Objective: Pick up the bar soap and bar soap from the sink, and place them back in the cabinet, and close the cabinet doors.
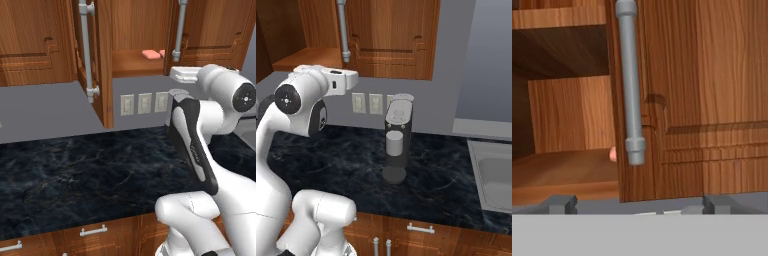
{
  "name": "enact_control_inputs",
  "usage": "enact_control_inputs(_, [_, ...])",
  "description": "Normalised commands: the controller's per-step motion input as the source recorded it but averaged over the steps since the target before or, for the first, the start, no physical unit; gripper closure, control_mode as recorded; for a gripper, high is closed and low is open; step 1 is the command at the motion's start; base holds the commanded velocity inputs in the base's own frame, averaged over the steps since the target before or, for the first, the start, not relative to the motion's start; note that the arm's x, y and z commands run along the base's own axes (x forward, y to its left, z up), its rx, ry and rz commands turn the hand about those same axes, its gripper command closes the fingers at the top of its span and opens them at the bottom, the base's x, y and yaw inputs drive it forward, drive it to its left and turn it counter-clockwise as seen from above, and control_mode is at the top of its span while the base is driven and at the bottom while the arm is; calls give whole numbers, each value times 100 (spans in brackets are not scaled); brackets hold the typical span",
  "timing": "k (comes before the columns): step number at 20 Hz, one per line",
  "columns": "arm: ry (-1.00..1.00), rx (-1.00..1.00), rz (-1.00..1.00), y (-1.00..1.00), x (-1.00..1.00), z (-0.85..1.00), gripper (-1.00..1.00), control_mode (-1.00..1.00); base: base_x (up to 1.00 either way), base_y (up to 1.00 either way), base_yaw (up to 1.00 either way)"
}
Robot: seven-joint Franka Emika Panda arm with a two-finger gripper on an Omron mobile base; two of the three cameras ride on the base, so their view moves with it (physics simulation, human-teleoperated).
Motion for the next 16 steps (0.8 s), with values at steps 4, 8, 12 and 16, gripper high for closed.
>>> enact_control_inputs(4, [0, 0, 0, 0, -28, 0, -100, -100, 0, 0, 0])
enact_control_inputs(8, [0, 0, 0, 0, -11, 0, -100, -100, 0, 0, 0])
enact_control_inputs(12, [0, 0, 0, 0, -11, 0, -100, -100, 0, 0, 0])
enact_control_inputs(16, [0, -1, 0, 0, -19, 0, -100, -100, 0, 0, 0])
